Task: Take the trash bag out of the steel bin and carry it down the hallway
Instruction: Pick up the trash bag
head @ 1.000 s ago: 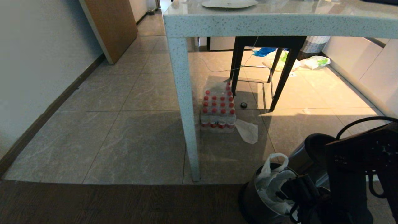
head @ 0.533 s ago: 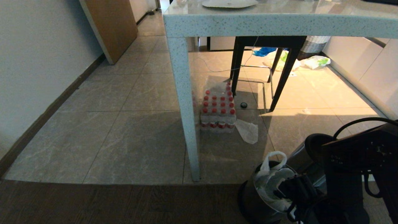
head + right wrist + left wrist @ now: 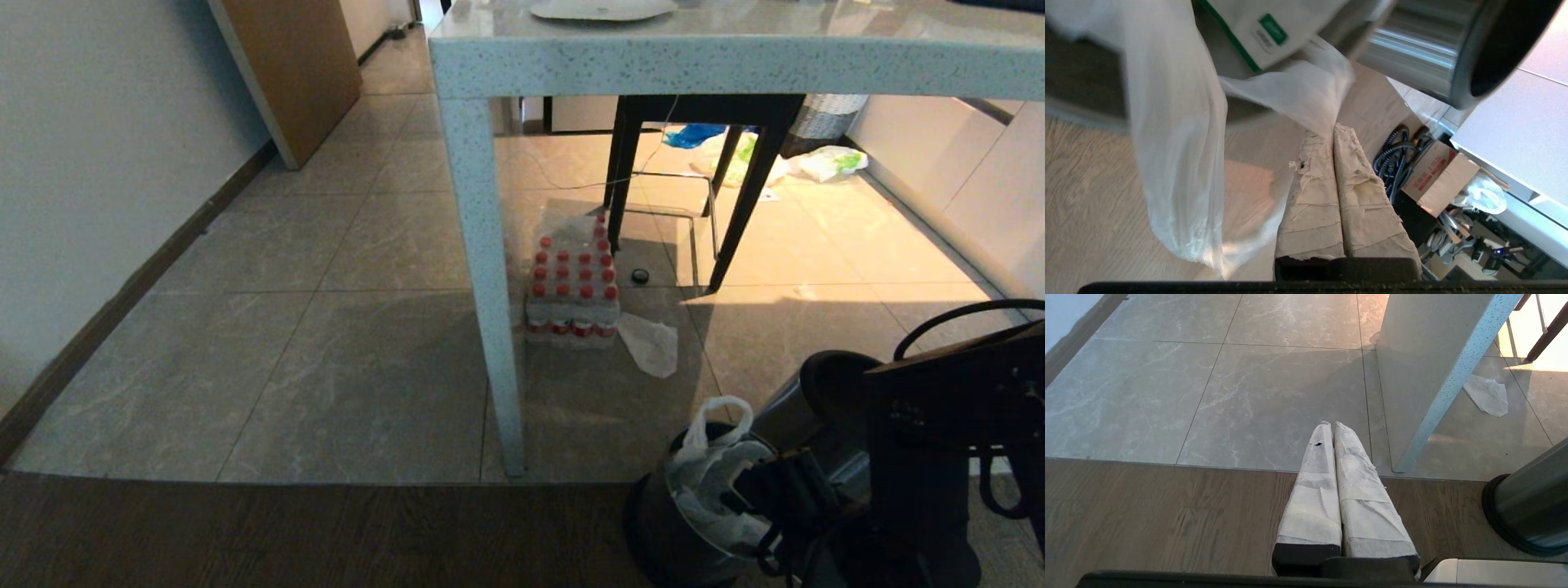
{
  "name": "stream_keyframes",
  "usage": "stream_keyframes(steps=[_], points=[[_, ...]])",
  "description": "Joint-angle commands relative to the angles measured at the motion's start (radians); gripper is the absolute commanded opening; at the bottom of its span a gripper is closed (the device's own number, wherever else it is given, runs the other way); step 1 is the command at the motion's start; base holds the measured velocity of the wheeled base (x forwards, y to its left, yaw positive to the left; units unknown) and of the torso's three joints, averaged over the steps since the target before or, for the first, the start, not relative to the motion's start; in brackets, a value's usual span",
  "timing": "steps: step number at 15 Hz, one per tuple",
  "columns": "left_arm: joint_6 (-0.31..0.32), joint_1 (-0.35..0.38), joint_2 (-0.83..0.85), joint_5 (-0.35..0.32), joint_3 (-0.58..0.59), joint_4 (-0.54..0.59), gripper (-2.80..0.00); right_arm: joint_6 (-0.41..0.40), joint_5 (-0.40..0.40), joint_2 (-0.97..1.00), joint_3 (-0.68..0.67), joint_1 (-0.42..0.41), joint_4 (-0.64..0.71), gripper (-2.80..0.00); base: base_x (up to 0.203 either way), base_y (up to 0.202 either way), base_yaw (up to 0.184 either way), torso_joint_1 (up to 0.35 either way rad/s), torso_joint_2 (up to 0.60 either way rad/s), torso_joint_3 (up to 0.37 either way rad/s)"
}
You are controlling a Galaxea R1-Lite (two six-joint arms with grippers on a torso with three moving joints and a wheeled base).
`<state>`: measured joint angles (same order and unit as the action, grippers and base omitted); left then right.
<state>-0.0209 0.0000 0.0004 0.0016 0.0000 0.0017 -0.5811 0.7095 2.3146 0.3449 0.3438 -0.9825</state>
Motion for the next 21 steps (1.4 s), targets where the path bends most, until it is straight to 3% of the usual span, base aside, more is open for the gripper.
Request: stream_keyframes(steps=[1, 4, 9, 11, 14, 18, 21], points=[[-0.001, 0.0, 0.0, 0.0, 0.0, 0.0, -2.8, -0.001, 0.004, -0.105, 0.003, 0.001, 0.044, -2.8, 0.0, 0.0, 0.0, 0.0, 0.0, 0.0], [-0.001, 0.0, 0.0, 0.0, 0.0, 0.0, -2.8, 0.007, 0.007, -0.25, 0.017, 0.0, 0.184, -2.8, 0.0, 0.0, 0.0, 0.0, 0.0, 0.0], [-0.001, 0.0, 0.0, 0.0, 0.0, 0.0, -2.8, 0.105, 0.008, -0.255, 0.103, 0.011, 0.219, -2.8, 0.0, 0.0, 0.0, 0.0, 0.0, 0.0], [-0.001, 0.0, 0.0, 0.0, 0.0, 0.0, -2.8, 0.11, 0.005, -0.297, 0.058, 0.021, 0.26, -2.8, 0.0, 0.0, 0.0, 0.0, 0.0, 0.0], [-0.001, 0.0, 0.0, 0.0, 0.0, 0.0, -2.8, 0.116, 0.011, -0.318, -0.118, 0.032, 0.298, -2.8, 0.0, 0.0, 0.0, 0.0, 0.0, 0.0], [-0.001, 0.0, 0.0, 0.0, 0.0, 0.0, -2.8, 0.157, 0.008, -0.228, -0.103, 0.118, 0.279, -2.8, 0.0, 0.0, 0.0, 0.0, 0.0, 0.0], [-0.001, 0.0, 0.0, 0.0, 0.0, 0.0, -2.8, 0.155, 0.01, -0.13, -0.14, 0.206, 0.168, -2.8, 0.0, 0.0, 0.0, 0.0, 0.0, 0.0]])
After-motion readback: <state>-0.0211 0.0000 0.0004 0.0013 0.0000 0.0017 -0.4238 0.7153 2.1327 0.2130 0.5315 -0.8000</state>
